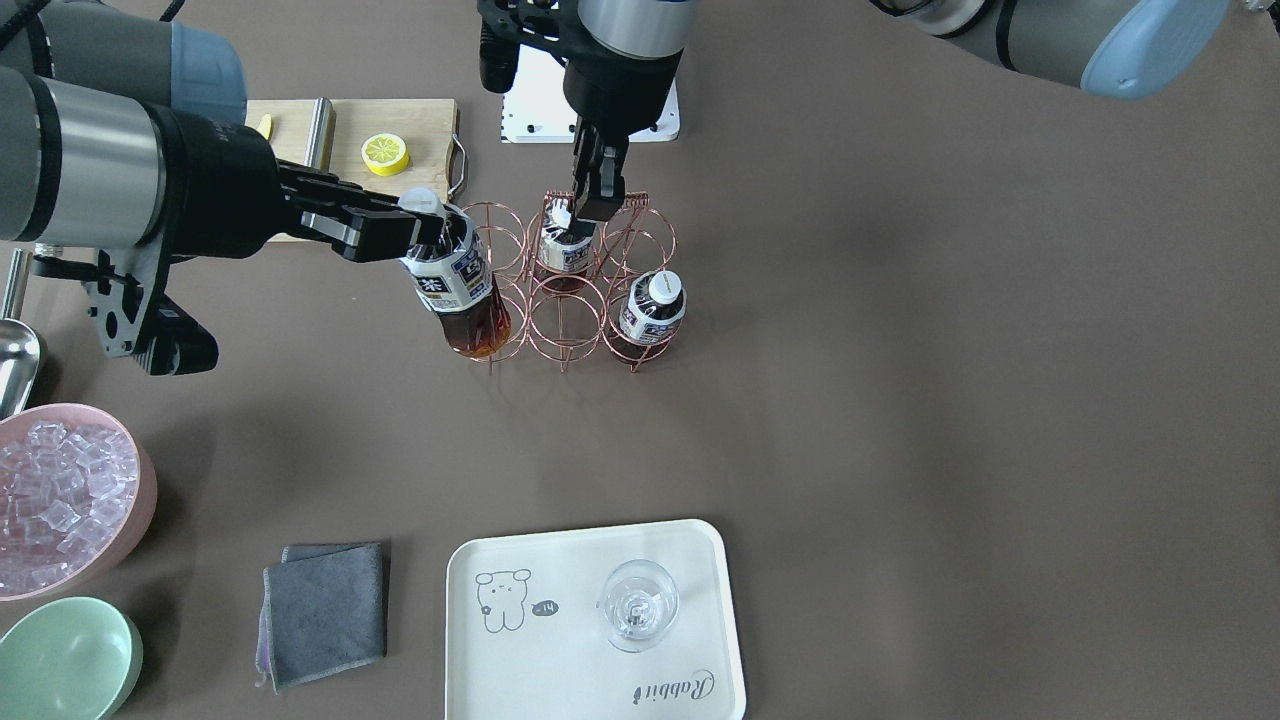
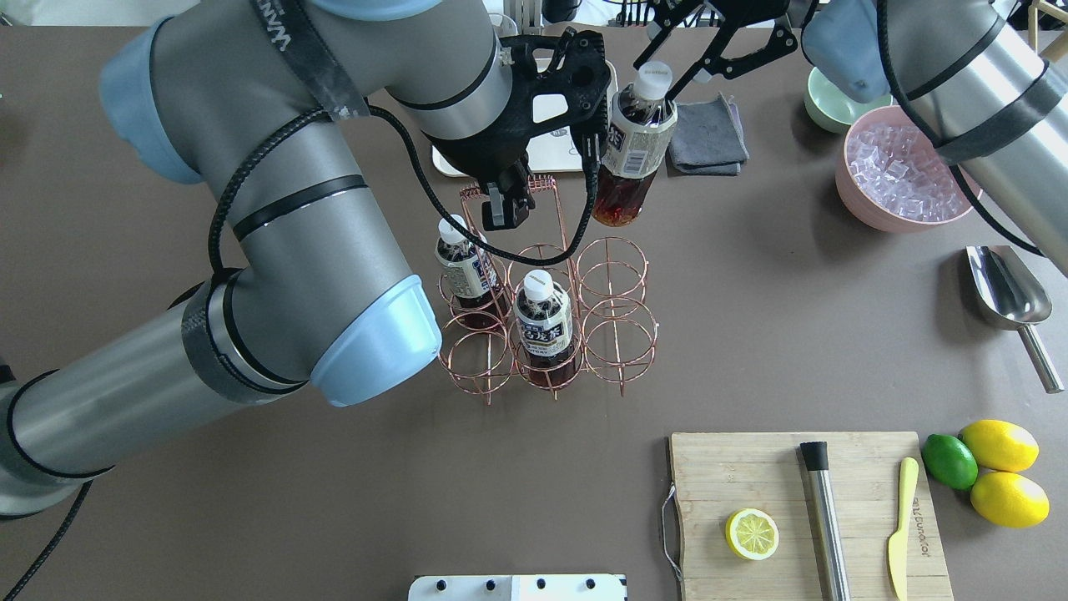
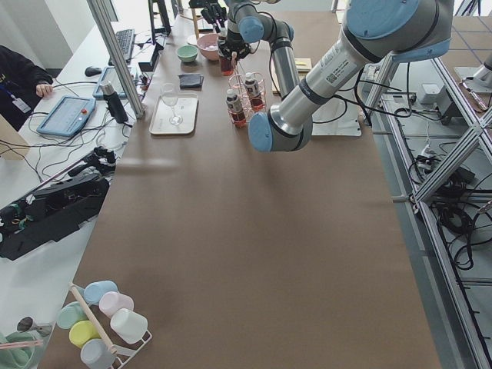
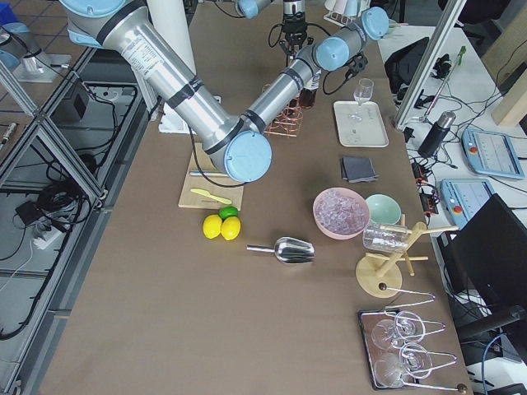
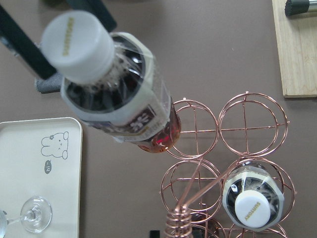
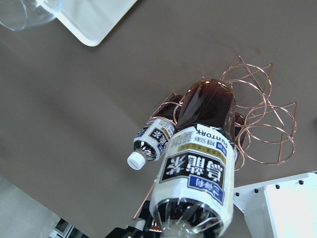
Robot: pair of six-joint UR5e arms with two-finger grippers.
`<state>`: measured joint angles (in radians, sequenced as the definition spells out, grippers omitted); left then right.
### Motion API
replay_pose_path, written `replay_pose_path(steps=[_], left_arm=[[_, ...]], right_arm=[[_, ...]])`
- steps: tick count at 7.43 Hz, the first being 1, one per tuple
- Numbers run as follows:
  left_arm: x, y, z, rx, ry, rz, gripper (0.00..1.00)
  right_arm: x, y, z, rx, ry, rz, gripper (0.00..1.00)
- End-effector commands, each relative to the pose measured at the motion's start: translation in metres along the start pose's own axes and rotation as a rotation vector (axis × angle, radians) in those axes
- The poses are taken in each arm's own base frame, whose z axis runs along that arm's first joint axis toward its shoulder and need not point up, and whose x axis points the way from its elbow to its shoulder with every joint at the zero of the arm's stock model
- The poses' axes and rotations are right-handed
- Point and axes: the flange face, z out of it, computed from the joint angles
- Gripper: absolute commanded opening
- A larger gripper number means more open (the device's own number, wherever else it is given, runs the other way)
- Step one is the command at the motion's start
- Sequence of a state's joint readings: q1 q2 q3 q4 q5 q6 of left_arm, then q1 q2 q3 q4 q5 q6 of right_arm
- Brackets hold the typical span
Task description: Take tea from basket to plate
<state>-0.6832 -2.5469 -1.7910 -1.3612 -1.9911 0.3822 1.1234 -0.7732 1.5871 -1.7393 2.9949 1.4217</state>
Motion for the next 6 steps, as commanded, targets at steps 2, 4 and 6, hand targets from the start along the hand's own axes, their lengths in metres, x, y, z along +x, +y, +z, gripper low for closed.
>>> replay_pose_path(steps=[2, 4, 6], left_arm=[[-0.006, 0.005, -0.018, 0.014, -0.024, -0.005, 0.00], [-0.008, 0.010, -0.042, 0.032, -0.051, -0.005, 0.00], [0.000, 0.018, -0.059, 0.044, -0.063, -0.005, 0.00]], right_arm=[[-0.068, -0.067, -0.046, 0.066, -0.025, 0.069, 0.00], [-0.071, -0.131, -0.036, 0.092, 0.017, 0.061, 0.00], [-0.072, -0.168, -0.028, 0.095, 0.029, 0.025, 0.00]])
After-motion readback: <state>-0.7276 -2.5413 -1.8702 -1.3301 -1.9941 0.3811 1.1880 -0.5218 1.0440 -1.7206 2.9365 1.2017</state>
